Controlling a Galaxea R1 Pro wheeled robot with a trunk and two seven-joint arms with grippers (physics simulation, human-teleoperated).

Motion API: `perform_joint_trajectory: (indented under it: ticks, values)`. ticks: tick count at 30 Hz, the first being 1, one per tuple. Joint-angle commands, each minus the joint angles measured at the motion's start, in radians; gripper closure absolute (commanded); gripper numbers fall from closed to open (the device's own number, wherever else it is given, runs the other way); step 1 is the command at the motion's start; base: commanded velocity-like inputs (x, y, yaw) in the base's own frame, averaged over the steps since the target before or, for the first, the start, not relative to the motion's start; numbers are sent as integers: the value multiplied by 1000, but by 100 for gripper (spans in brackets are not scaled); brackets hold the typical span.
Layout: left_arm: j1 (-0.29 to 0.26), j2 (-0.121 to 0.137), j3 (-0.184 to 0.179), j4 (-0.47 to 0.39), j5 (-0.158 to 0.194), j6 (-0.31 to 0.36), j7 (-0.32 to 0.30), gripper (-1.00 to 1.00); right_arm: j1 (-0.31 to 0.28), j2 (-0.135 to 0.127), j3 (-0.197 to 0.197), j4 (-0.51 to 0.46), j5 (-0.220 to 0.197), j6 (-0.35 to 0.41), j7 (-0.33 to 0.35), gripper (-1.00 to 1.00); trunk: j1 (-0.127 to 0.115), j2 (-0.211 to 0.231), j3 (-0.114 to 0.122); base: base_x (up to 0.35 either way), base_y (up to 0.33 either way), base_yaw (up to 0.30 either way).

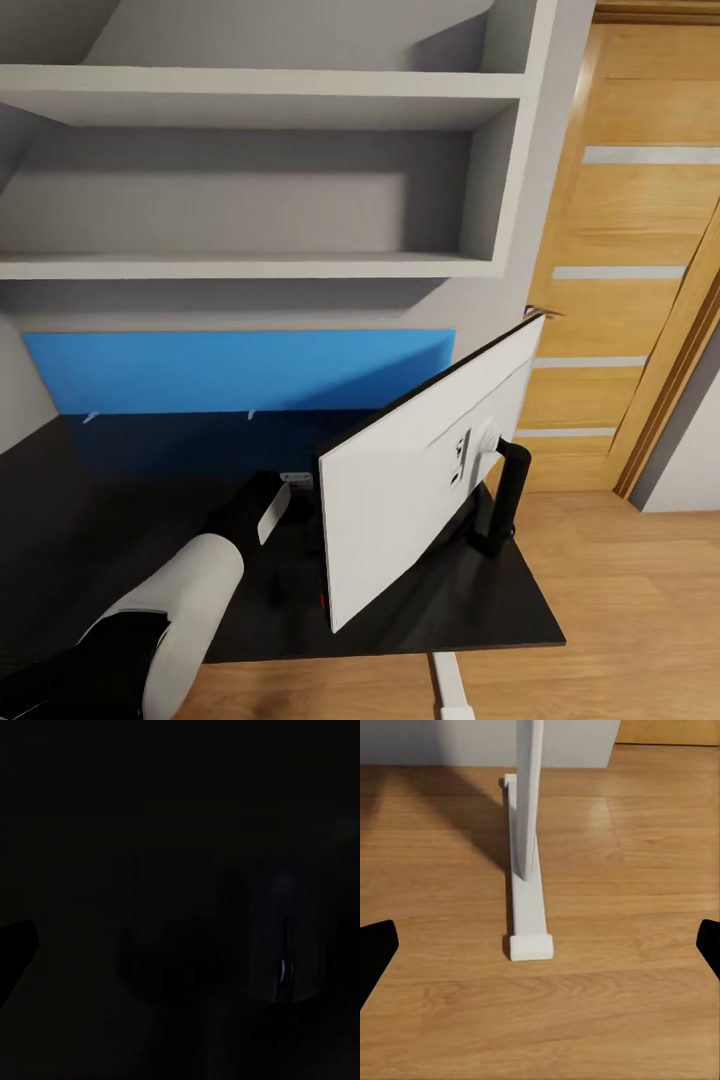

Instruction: In the bedroom, organize the workspace by keeping the computer under the desk, ensuring the monitor is on the desk, placing the keyboard on the desk next to the monitor, placing the mouse on the desk next to the keyboard, moving the folder from the swivel chair onto the desk next to the mouse, stacking the notebook on top of the folder with the pen on top of the notebook, and positioning the swivel chair next to the desk.

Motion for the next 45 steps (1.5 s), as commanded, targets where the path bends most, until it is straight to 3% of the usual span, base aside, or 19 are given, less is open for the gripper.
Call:
perform_joint_trajectory:
  ticks: [1,11,45]
  values:
    - [0,-1,2,4,6,-16,6,-100,-1,0,7,2,-3,-3,-5,-100,0,-1,-1,220,0,0]
    - [0,0,2,51,6,-70,4,-100,-1,0,7,2,-3,-3,-5,-100,0,-1,-1,100,0,0]
    - [0,0,2,82,9,-76,-5,-100,-1,3,6,2,-5,2,-8,-100,0,-1,-1,2,0,0]
